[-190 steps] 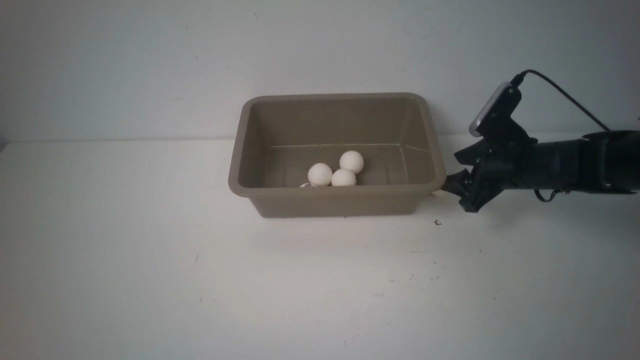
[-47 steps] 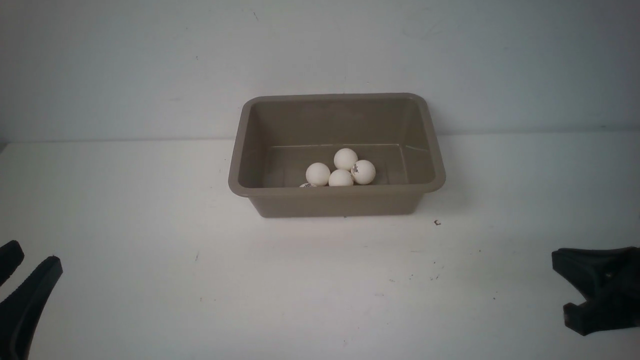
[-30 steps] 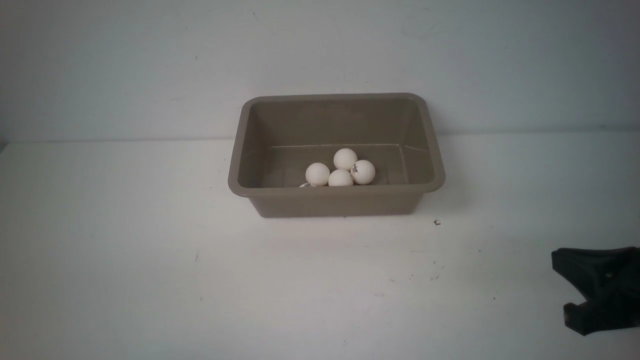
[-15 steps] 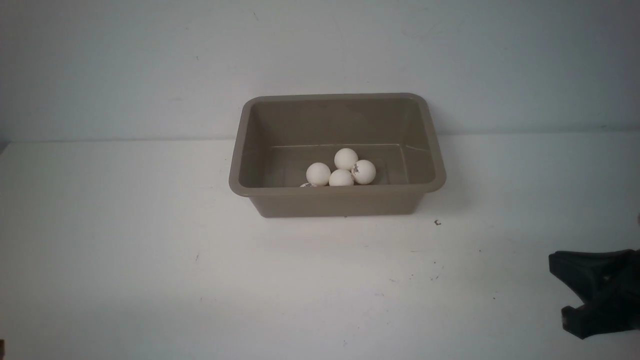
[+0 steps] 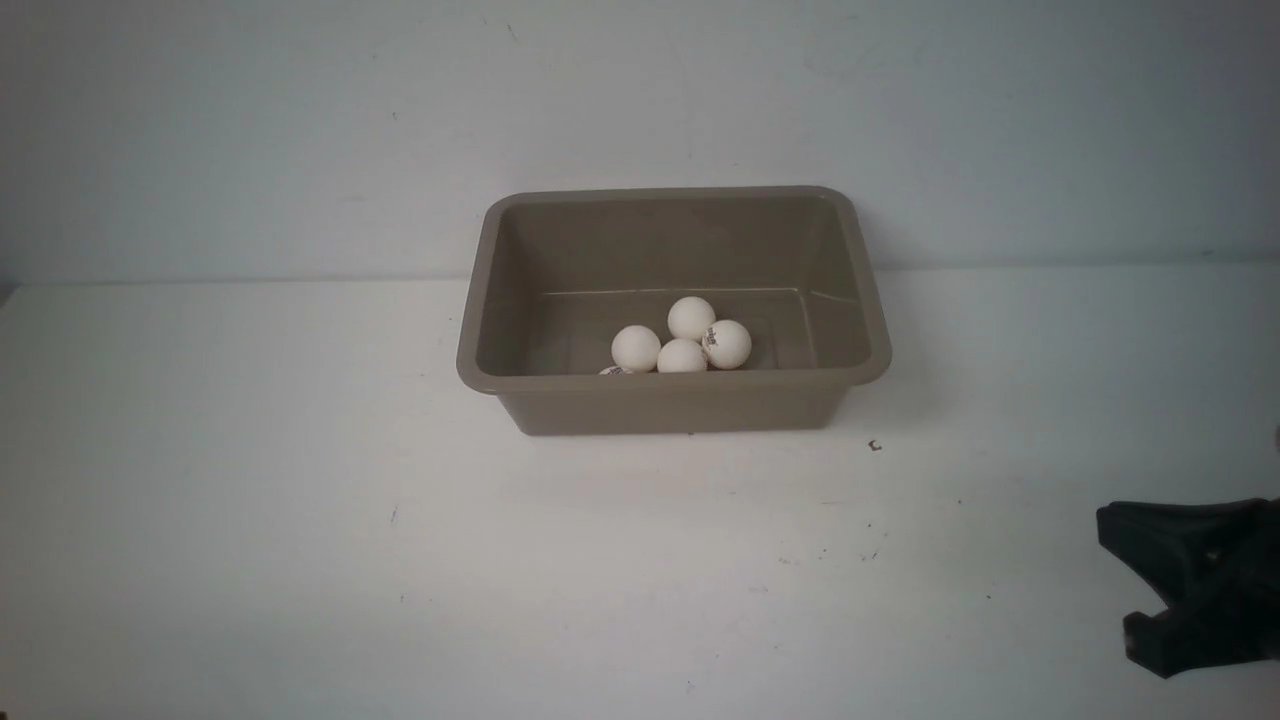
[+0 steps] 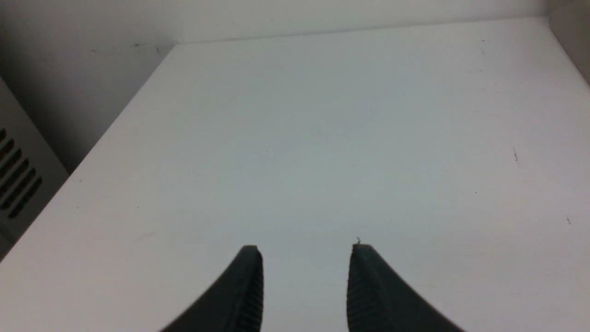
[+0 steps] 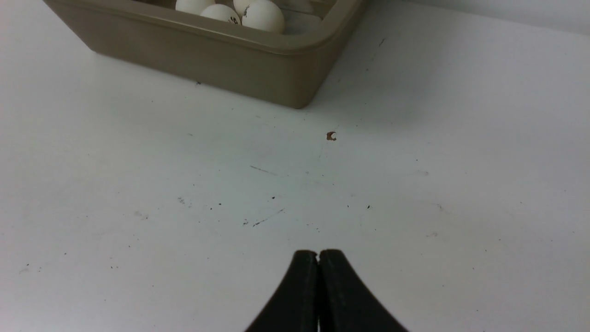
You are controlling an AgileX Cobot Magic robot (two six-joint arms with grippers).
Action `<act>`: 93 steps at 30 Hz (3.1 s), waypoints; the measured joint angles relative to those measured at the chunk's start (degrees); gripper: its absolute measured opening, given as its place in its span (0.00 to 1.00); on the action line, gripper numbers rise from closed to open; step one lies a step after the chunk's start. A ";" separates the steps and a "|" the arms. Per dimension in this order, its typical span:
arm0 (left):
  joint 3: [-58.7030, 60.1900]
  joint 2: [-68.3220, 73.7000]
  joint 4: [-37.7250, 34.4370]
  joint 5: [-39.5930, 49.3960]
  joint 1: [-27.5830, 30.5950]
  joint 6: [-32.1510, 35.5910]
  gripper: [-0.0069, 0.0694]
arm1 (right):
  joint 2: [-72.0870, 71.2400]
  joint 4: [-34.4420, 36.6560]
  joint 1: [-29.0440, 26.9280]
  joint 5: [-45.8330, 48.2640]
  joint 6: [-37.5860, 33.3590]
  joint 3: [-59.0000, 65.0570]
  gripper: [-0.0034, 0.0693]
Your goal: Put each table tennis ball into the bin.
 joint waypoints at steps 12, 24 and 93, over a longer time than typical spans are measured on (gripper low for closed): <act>0.00 0.00 0.00 0.00 0.00 0.00 0.40 | 0.00 0.00 0.00 -0.37 -1.22 0.00 0.03; 0.00 0.00 0.00 0.00 0.05 0.00 0.40 | -21.05 1.08 0.00 -24.02 -2.23 8.19 0.03; 0.00 0.00 0.05 0.00 0.05 0.00 0.40 | -44.94 -88.49 0.00 -15.64 98.97 18.76 0.03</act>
